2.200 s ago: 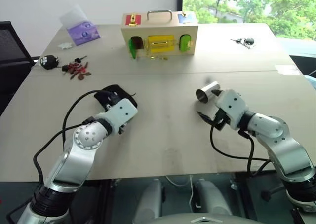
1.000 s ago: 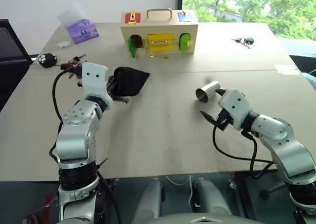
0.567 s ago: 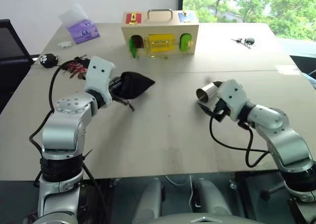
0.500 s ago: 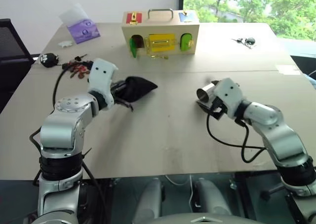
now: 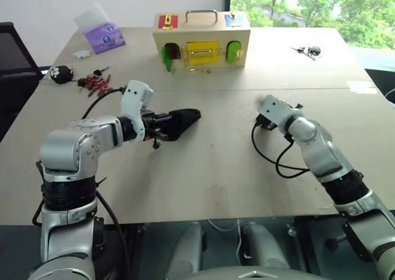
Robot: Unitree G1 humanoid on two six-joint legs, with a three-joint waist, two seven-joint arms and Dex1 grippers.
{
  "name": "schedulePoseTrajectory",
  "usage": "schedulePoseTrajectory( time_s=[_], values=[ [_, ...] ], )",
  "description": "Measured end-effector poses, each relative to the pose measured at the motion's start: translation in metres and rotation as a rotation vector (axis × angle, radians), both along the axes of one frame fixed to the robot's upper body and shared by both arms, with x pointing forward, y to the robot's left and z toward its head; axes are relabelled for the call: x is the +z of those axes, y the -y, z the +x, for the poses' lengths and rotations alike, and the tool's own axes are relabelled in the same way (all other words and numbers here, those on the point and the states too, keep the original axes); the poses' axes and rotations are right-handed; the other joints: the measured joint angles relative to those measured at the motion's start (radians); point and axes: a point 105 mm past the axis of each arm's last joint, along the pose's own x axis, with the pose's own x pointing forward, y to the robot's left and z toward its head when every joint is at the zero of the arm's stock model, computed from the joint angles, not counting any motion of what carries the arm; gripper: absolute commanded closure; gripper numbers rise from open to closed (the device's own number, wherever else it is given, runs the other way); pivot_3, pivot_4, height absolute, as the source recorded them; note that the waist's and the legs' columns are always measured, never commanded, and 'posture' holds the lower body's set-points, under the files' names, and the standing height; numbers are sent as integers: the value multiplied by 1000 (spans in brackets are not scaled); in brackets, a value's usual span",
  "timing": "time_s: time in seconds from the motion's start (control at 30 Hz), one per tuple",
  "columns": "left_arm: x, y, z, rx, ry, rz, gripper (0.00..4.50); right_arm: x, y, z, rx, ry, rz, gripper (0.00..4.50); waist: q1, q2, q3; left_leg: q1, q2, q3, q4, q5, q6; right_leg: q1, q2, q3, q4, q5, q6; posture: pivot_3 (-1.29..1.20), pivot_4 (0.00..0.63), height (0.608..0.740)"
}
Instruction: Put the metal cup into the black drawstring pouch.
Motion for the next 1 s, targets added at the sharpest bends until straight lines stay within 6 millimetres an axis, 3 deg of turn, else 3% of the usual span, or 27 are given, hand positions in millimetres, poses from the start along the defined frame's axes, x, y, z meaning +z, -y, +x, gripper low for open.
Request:
schedulePoseTrajectory(
  time_s=[0.07,0.17,0.3,0.4,0.47,0.67,0.8,1.0],
  values=[
    [-7,4,-1,-21,-73,-15,4500,1,9,-2,-30,-9,78,4456,-1,0,0,0,0,0,0,0,0,0,1,0,0,0,0,0,150,740],
    [-15,13,-2,-63,-117,-5,4500,-2,3,-13,-4,-74,279,4456,-2,0,0,0,1,-1,-1,0,0,0,1,0,0,0,0,0,150,740],
    [-9,30,5,-117,-123,-16,4500,1,-42,-60,238,-291,678,4456,-3,1,0,-1,1,-3,-1,-2,4,-1,1,1,1,0,0,0,150,740],
    [-13,43,7,-154,-143,-22,4500,16,-70,-94,438,-378,815,4456,-3,1,0,0,1,-3,-1,-2,4,-1,0,2,1,0,0,0,150,740],
    [-21,49,7,-173,-178,-27,4500,18,-82,-106,512,-413,905,4456,-3,1,0,0,0,-2,0,-2,4,-1,1,1,1,0,0,0,150,740],
    [-26,63,5,-222,-203,-34,4500,-5,-100,-102,551,-475,1013,4456,-10,1,0,1,0,0,0,-2,4,-1,1,1,2,0,0,0,150,740],
    [-20,69,6,-244,-193,-48,4500,-15,-114,-87,558,-468,1038,4456,-18,1,0,1,0,0,0,-2,4,-1,1,1,2,0,0,0,150,740],
    [-16,62,7,-213,-195,-53,4500,-26,-121,-81,540,-432,1018,4456,-21,1,0,0,0,-2,0,0,0,-2,1,2,2,0,0,0,150,740]
  ],
)
